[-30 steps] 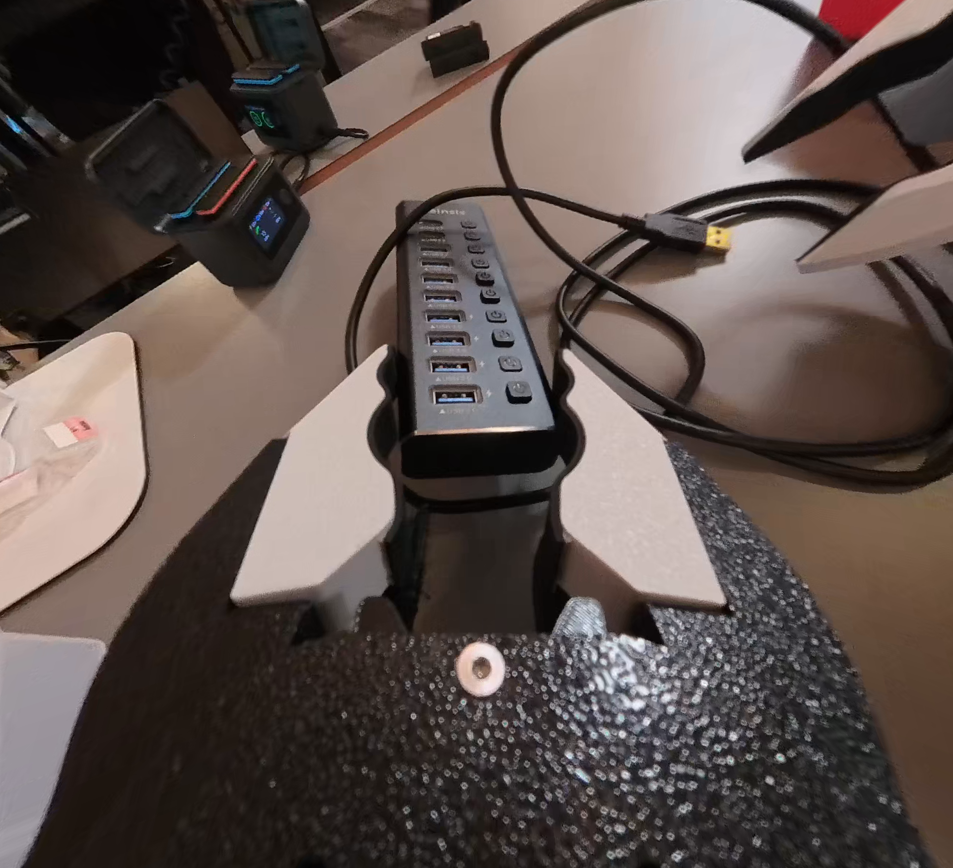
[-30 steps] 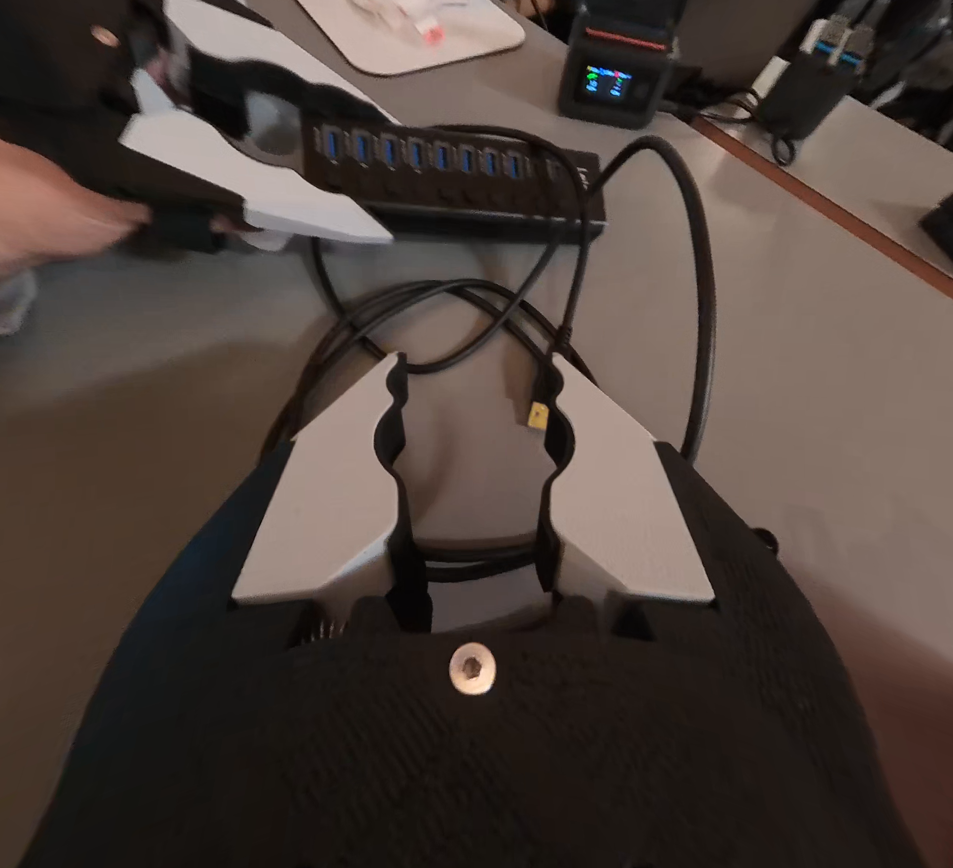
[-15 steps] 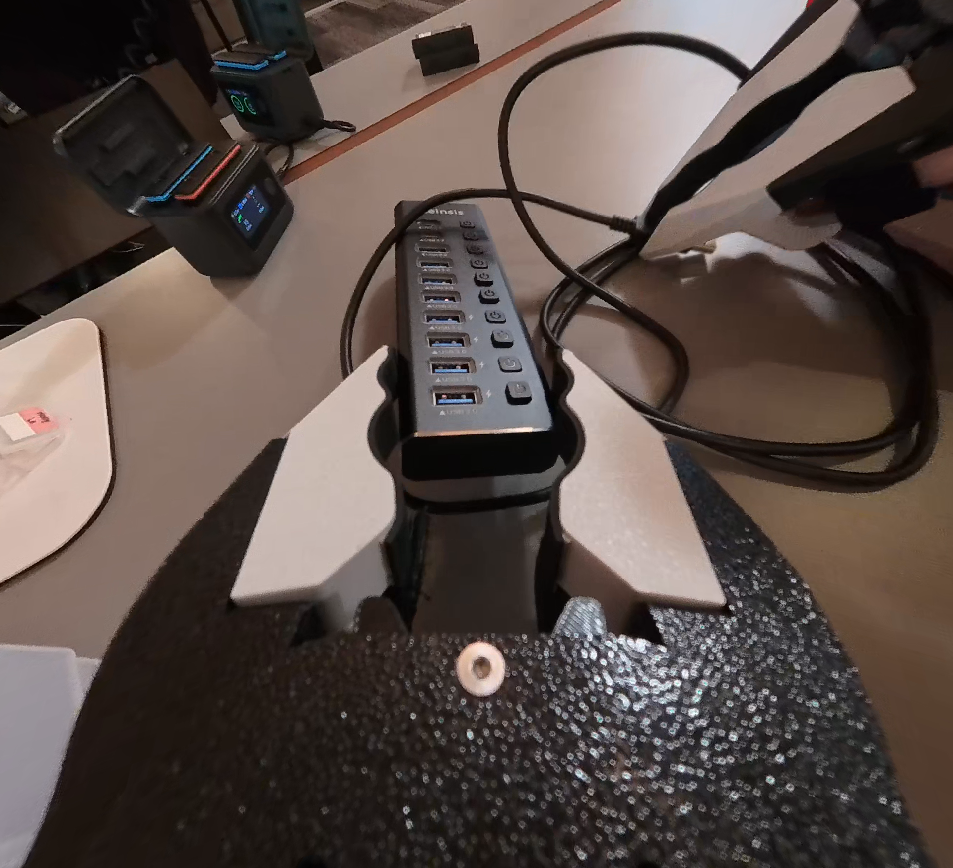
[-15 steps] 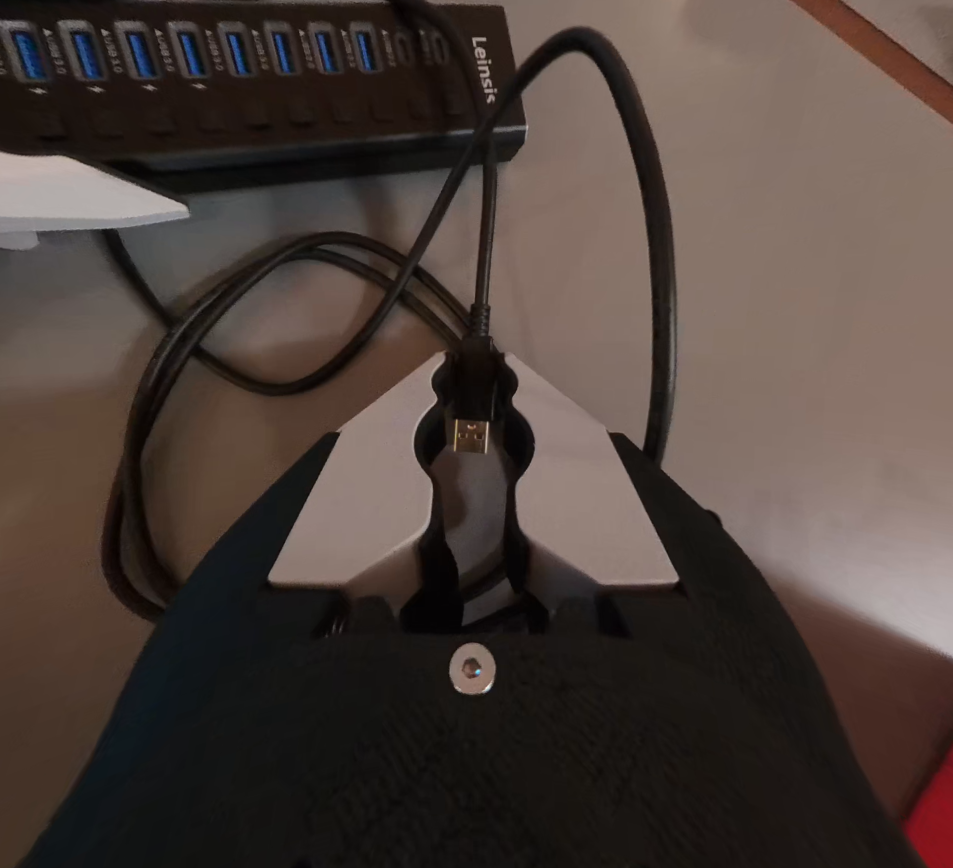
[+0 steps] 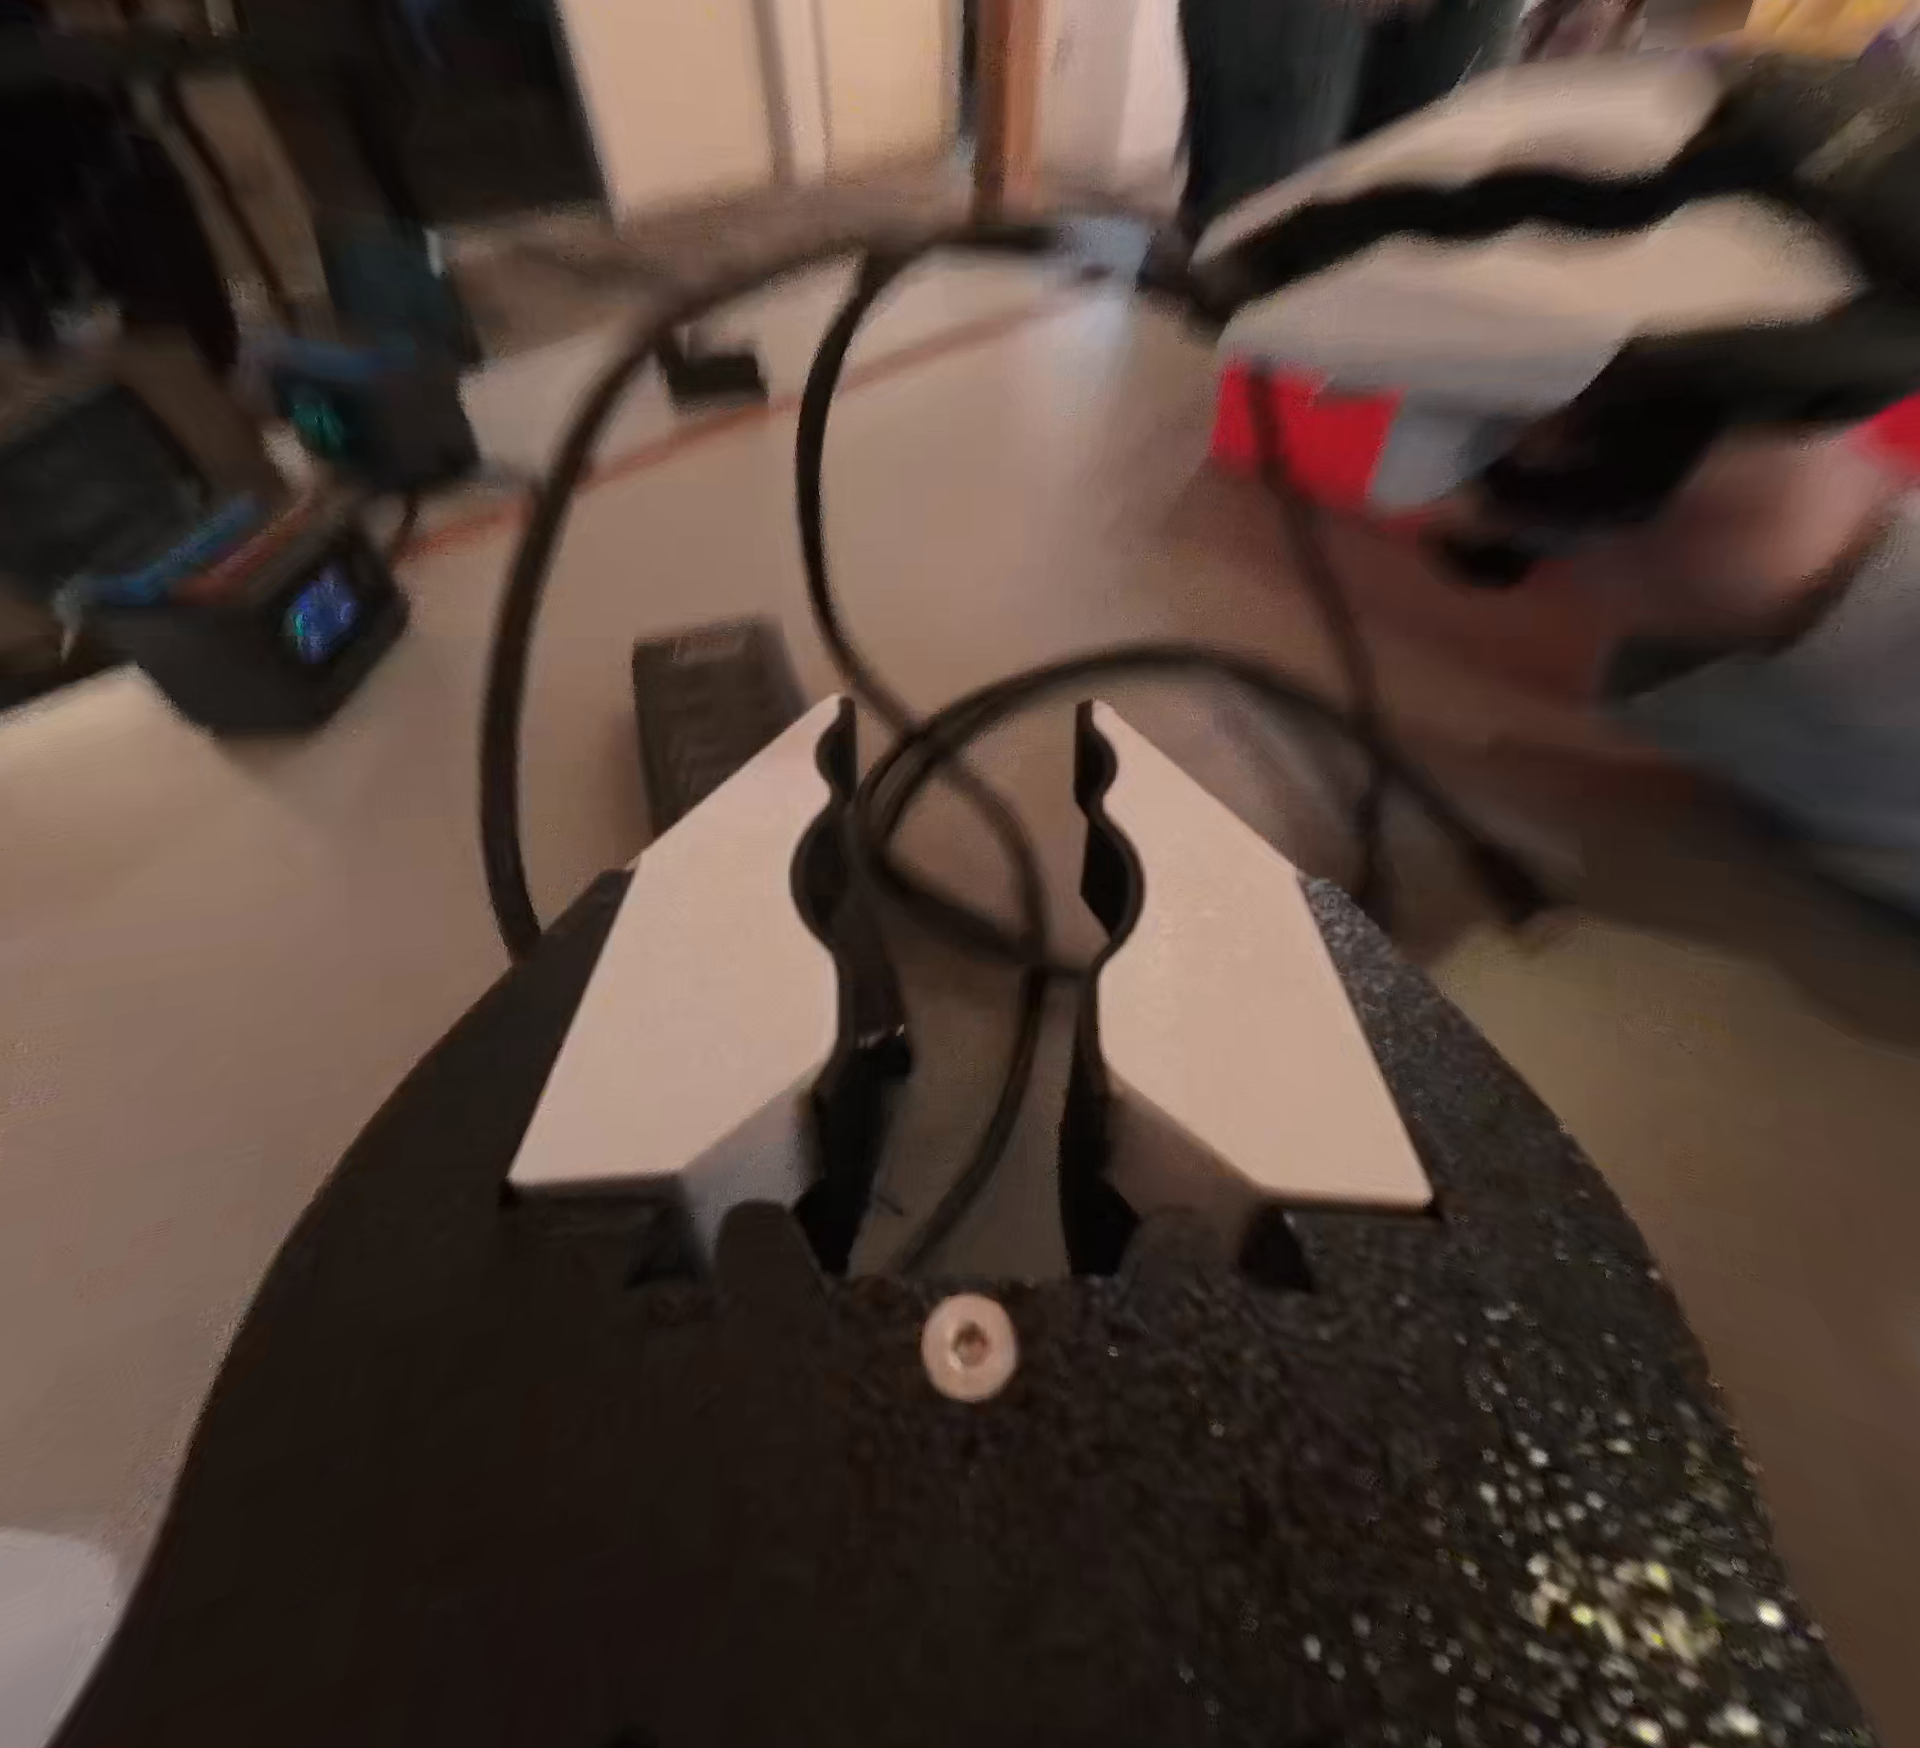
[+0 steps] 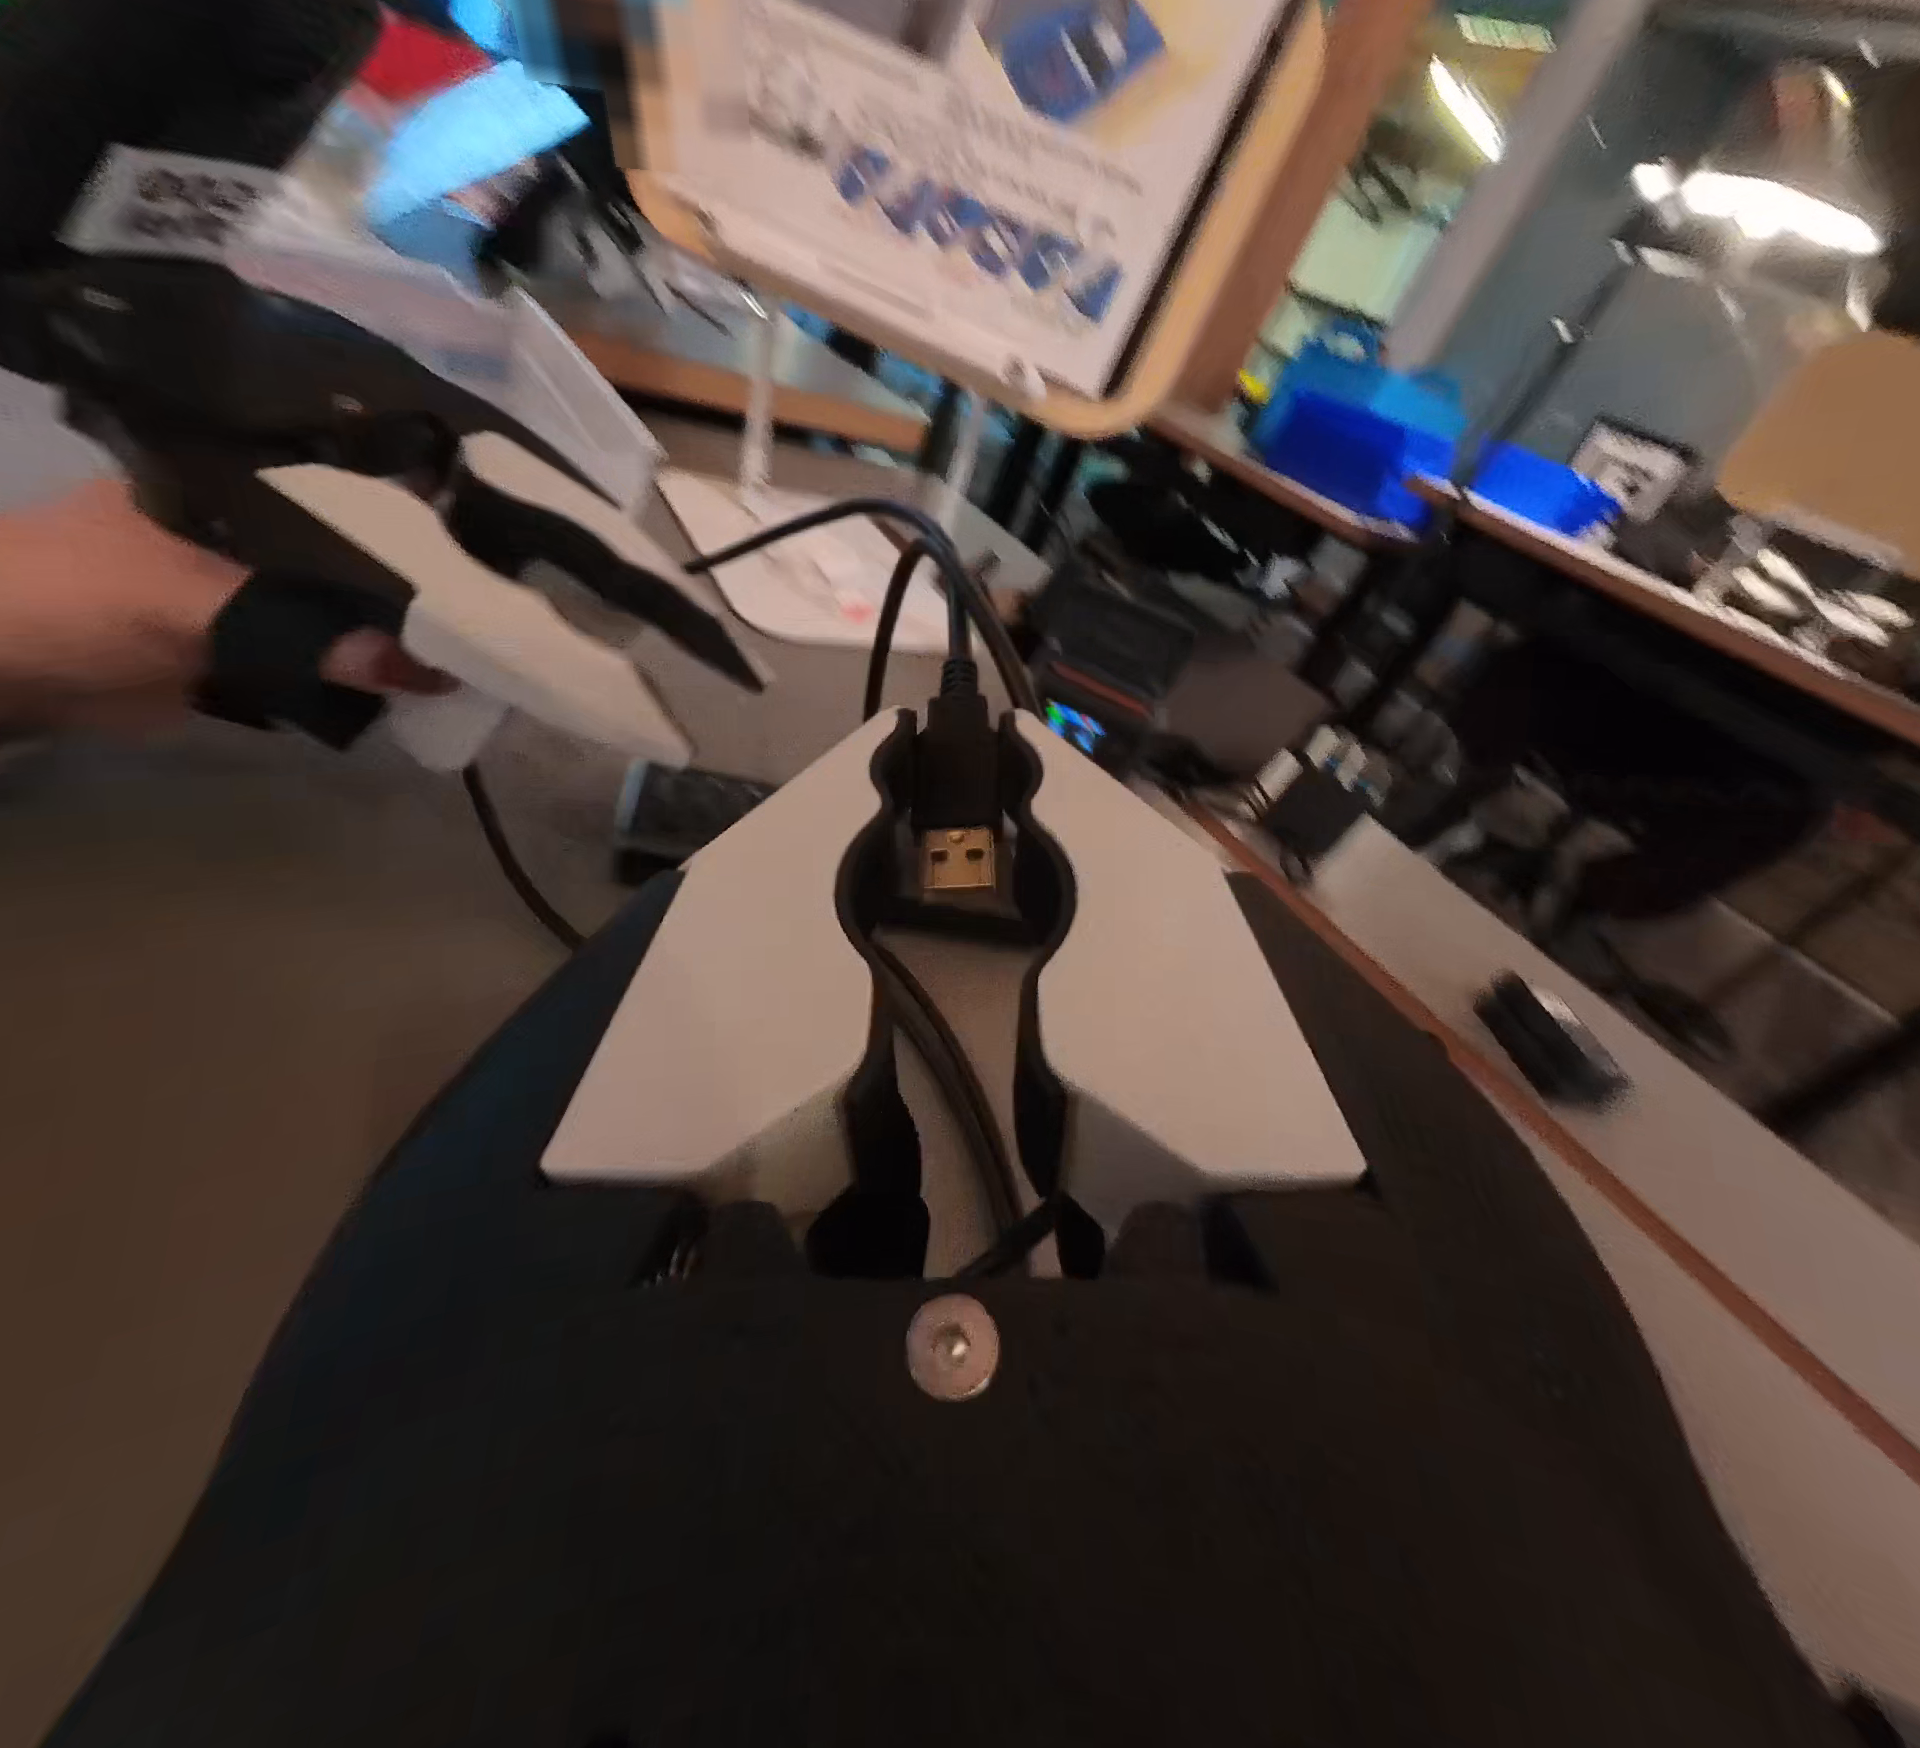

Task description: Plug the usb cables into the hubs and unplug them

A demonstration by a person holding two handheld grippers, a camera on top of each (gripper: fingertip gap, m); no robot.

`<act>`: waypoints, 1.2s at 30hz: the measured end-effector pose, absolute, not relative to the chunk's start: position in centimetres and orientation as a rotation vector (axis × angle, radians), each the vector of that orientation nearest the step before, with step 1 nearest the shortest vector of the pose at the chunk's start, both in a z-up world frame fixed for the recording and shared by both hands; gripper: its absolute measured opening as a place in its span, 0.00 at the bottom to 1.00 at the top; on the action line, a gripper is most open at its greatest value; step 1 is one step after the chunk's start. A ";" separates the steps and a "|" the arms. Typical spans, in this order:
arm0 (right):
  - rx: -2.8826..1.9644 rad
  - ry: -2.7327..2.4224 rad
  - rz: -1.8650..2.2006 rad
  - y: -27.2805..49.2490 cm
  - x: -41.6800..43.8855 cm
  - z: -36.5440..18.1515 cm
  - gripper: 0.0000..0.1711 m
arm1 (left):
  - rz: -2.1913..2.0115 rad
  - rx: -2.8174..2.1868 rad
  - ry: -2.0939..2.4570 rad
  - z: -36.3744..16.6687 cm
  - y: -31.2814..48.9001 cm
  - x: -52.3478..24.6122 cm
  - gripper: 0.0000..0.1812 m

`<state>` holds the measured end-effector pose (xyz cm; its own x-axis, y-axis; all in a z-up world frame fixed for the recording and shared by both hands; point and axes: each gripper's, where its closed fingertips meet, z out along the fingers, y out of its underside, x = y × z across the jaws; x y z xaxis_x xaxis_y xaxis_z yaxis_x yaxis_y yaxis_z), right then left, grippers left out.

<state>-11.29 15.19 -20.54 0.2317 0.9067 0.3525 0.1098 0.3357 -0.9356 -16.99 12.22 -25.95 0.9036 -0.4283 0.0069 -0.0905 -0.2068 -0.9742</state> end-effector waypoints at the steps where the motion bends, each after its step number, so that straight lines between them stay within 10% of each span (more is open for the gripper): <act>1: -1.039 -1.231 0.809 14.1 -11.1 -19.8 0.08 | -0.347 -1.644 0.390 -23.4 11.3 -16.4 0.23; 10: -0.873 -1.325 1.159 10.2 -9.3 -17.7 0.08 | -0.049 -1.327 0.384 -17.3 7.7 -18.1 0.38; 15: -0.877 -1.372 1.206 9.6 -8.9 -17.7 0.08 | -0.346 -1.496 0.474 -20.7 8.9 -15.6 0.02; 21: -1.048 -1.420 0.772 12.4 -8.4 -19.3 0.08 | -0.742 -1.429 0.380 -19.2 7.9 -14.7 0.01; 26: -1.112 -1.361 0.547 11.8 -6.7 -19.3 0.27 | -0.733 -1.438 0.322 -19.1 8.3 -14.8 0.00; 36: -1.158 -1.364 0.816 9.0 -3.5 -14.9 0.16 | -0.213 -1.161 0.955 -16.8 3.1 -9.7 0.01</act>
